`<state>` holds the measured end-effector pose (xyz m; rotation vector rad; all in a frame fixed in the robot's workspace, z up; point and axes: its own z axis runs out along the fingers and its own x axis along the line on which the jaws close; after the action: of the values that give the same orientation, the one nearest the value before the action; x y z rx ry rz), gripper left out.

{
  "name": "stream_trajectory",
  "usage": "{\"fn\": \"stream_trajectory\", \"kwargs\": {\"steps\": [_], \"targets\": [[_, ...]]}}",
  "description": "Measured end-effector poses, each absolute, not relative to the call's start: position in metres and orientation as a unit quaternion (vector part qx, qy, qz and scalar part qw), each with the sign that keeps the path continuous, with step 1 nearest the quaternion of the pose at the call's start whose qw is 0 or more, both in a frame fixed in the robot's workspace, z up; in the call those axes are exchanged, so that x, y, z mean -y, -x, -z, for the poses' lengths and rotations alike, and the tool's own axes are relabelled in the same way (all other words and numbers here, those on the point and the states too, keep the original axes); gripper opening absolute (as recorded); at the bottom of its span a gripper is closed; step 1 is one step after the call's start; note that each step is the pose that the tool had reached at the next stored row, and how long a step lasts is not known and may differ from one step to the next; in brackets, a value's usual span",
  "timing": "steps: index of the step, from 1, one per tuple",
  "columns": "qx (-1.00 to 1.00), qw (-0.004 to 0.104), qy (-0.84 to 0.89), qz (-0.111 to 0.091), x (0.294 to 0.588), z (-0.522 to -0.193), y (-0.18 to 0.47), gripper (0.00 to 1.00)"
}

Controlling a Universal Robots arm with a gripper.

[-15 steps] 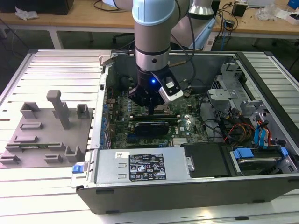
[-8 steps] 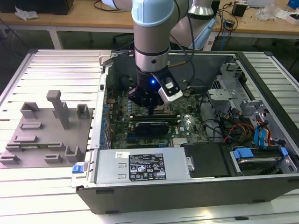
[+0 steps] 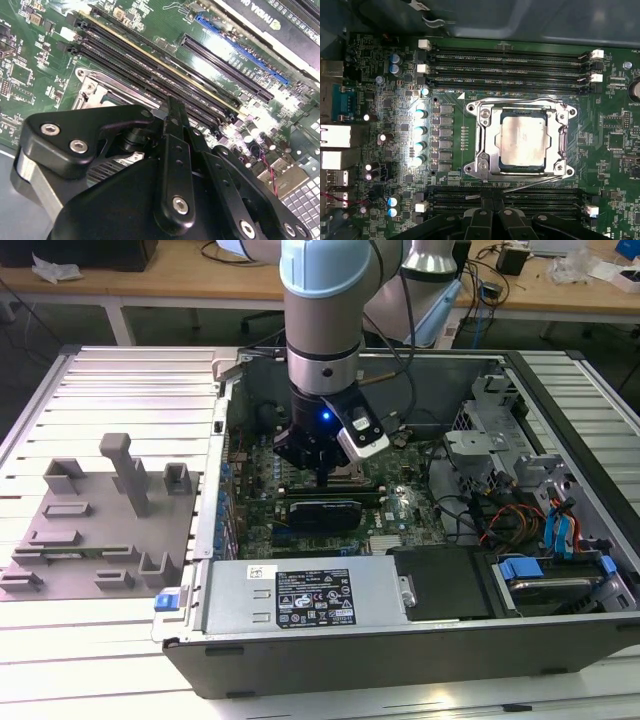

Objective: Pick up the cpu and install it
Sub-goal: 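Install the second cpu locking lever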

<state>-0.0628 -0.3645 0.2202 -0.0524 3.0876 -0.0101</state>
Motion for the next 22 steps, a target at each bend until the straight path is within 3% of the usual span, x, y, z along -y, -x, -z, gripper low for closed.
{"fn": "stream_trajectory", "kwargs": {"steps": [12, 22], "targets": [[-0.999, 0.029, 0.017, 0.002, 0.364, -0.218, 0.066, 0.11], [-0.999, 0.048, 0.016, -0.014, 0.365, -0.216, 0.078, 0.11]]}}
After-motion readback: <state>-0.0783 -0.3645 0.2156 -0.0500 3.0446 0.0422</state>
